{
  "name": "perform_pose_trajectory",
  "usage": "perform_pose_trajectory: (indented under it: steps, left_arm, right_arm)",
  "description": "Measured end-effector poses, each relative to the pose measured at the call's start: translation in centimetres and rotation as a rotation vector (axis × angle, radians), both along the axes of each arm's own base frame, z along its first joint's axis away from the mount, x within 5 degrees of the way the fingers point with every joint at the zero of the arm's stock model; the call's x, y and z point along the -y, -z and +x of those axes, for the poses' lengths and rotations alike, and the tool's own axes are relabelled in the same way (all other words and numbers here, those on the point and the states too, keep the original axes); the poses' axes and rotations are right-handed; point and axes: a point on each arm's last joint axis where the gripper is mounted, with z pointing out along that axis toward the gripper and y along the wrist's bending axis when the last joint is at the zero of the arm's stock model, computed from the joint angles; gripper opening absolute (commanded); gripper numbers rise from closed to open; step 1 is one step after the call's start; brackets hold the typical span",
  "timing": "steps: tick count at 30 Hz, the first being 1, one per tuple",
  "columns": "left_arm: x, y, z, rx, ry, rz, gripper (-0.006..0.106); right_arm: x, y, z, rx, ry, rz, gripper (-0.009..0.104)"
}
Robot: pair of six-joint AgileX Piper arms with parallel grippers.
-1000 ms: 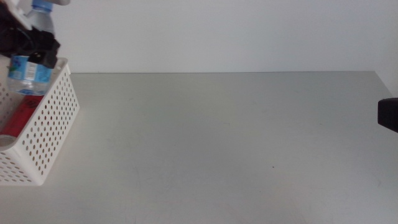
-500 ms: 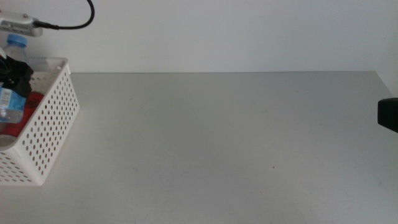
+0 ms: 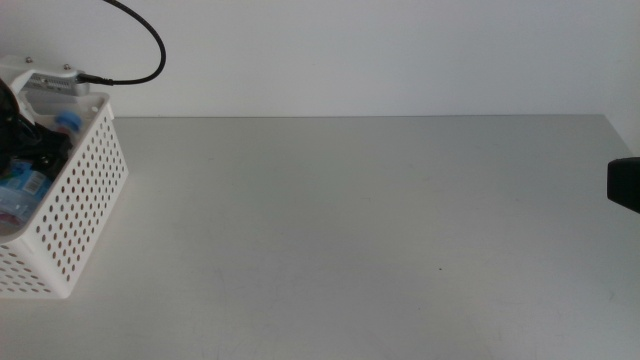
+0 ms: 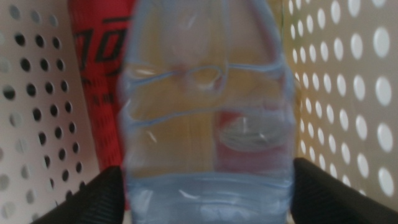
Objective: Use arms to grab the bottles and put them into the dustbin to the left of the table.
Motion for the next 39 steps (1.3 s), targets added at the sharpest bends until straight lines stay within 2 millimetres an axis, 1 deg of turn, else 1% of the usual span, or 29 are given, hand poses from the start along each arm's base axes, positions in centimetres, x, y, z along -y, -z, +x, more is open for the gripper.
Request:
perform_pose_trajectory:
  steps: [3, 6, 8, 14, 17, 22, 25, 29, 33, 37, 39]
  left_arm:
    - [0.2, -0.1, -0.4, -0.037, 0.005, -0.002, 0.094]
    - [0.5, -1.2, -1.1, -0.06, -0.001, -0.014, 0.094]
    - [0.8, -2.4, -1.8, -0.058, -0.002, -0.022, 0.094]
    - [2.2, -7.3, -4.6, 0.019, -0.047, -0.084, 0.094]
    - [4.1, -9.7, -6.0, 0.082, -0.011, -0.133, 0.094]
    - [8.3, -12.4, -7.9, 0.157, 0.066, -0.203, 0.094]
    - [10.1, -13.9, -9.1, 0.215, 0.095, -0.207, 0.094]
    - [11.8, -16.0, -11.1, 0.282, 0.152, -0.191, 0.094]
    - [13.1, -18.3, -13.9, 0.364, 0.207, -0.197, 0.094]
    - [14.1, -20.9, -18.0, 0.489, 0.245, -0.205, 0.094]
    - [14.2, -21.1, -20.0, 0.541, 0.246, -0.215, 0.094]
  right_arm:
    - [0.0, 0.0, 0.0, 0.0, 0.0, 0.0, 0.059]
    - [0.0, 0.0, 0.0, 0.0, 0.0, 0.0, 0.059]
    - [0.0, 0.0, 0.0, 0.0, 0.0, 0.0, 0.059]
    - [0.0, 0.0, 0.0, 0.0, 0.0, 0.0, 0.059]
    - [0.0, 0.0, 0.0, 0.0, 0.0, 0.0, 0.059]
    - [0.0, 0.0, 0.0, 0.0, 0.0, 0.0, 0.059]
    - [0.0, 0.0, 0.0, 0.0, 0.0, 0.0, 0.059]
    - [0.0, 0.0, 0.0, 0.0, 0.0, 0.0, 0.059]
    - [0.0, 0.0, 0.0, 0.0, 0.0, 0.0, 0.059]
    - [0.0, 0.0, 0.0, 0.0, 0.0, 0.0, 0.059]
    - [0.0, 0.0, 0.0, 0.0, 0.0, 0.0, 0.059]
